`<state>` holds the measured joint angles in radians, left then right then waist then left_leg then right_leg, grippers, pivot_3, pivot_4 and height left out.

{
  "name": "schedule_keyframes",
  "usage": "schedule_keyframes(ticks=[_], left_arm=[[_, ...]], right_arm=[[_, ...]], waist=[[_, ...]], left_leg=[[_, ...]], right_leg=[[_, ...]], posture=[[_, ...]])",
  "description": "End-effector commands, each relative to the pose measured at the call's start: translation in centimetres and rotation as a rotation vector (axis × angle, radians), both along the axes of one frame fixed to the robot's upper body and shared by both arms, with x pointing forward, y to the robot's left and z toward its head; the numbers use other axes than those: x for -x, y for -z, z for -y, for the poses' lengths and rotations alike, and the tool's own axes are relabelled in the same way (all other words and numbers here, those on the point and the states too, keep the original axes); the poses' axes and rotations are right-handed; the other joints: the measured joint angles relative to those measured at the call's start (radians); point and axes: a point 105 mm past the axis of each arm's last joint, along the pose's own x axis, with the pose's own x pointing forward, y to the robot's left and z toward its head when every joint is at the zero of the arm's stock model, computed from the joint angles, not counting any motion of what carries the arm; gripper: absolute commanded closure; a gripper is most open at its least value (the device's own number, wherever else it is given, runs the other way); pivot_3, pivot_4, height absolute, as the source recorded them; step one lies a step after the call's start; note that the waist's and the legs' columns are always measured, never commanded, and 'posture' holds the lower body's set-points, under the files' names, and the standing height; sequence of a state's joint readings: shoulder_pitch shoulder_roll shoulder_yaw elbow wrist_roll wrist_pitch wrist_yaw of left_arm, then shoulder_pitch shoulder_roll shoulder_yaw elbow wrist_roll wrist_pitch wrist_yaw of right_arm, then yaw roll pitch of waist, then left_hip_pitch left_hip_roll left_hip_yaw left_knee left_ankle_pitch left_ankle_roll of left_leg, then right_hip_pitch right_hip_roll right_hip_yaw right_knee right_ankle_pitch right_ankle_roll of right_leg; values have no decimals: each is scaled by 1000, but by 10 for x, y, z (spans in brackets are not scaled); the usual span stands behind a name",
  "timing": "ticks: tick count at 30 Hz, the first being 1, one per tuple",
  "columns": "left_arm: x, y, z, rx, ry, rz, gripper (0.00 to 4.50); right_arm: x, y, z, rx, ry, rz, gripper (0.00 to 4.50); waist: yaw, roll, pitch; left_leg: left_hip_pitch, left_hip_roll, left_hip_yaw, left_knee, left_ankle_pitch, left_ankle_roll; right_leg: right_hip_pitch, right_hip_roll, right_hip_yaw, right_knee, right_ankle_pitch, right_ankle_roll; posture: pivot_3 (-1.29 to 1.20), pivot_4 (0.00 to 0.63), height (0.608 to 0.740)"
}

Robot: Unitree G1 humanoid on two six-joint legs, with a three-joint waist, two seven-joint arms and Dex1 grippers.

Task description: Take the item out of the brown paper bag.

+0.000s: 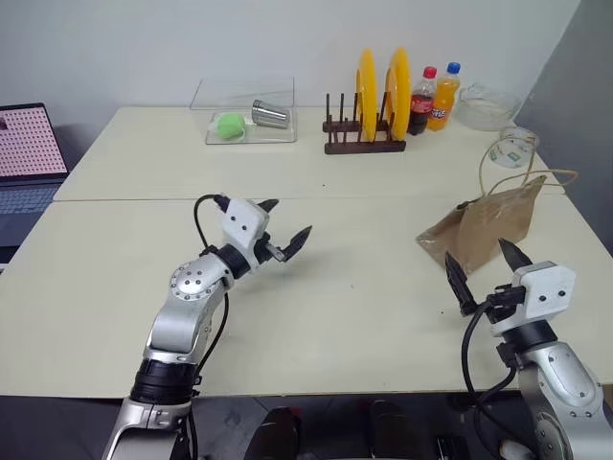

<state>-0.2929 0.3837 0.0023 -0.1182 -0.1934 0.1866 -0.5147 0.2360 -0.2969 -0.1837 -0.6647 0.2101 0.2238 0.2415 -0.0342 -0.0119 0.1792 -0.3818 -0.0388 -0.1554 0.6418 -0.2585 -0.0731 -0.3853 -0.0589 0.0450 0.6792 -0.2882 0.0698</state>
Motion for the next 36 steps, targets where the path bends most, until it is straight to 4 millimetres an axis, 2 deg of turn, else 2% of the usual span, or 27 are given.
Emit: schedule_keyframes(ticks=[1,11,18,23,27,32,36], left_arm=[[6,-6,-7,7,-67,60,37],[16,9,-20,68,-215,49,37],[28,13,-18,169,-225,55,37],[37,13,-2,208,-145,47,37],[31,2,8,227,-32,43,37],[33,-16,28,188,177,75,37],[32,-26,38,180,277,87,37]], right_arm=[[-1,-10,-3,15,-25,49,0],[-5,-11,-5,28,-58,49,0],[-3,-16,-3,41,-61,54,0],[-1,-22,-4,37,-50,35,0],[-1,-36,-2,-9,-18,20,0],[-14,-50,13,-34,120,-62,0],[-26,-61,18,-80,176,-117,0]], waist=[[3,0,0],[4,0,0],[4,0,0],[5,0,0],[5,0,0],[3,0,0],[3,0,0]], left_leg=[[0,0,0,0,0,0],[0,0,0,0,0,0],[-1,0,0,0,0,0],[-1,0,0,0,0,0],[-1,0,0,0,0,0],[-1,0,0,0,0,0],[-1,0,0,0,0,0]], right_leg=[[0,0,0,0,0,0],[0,0,0,0,0,0],[0,0,0,-1,0,0],[0,0,0,-1,0,0],[0,0,-1,-1,0,0],[0,0,-1,-1,0,0],[0,0,-1,-1,0,0]], posture=[[0,150,740],[0,150,740],[0,150,740],[0,150,740],[0,150,740],[0,150,740],[0,150,740]])
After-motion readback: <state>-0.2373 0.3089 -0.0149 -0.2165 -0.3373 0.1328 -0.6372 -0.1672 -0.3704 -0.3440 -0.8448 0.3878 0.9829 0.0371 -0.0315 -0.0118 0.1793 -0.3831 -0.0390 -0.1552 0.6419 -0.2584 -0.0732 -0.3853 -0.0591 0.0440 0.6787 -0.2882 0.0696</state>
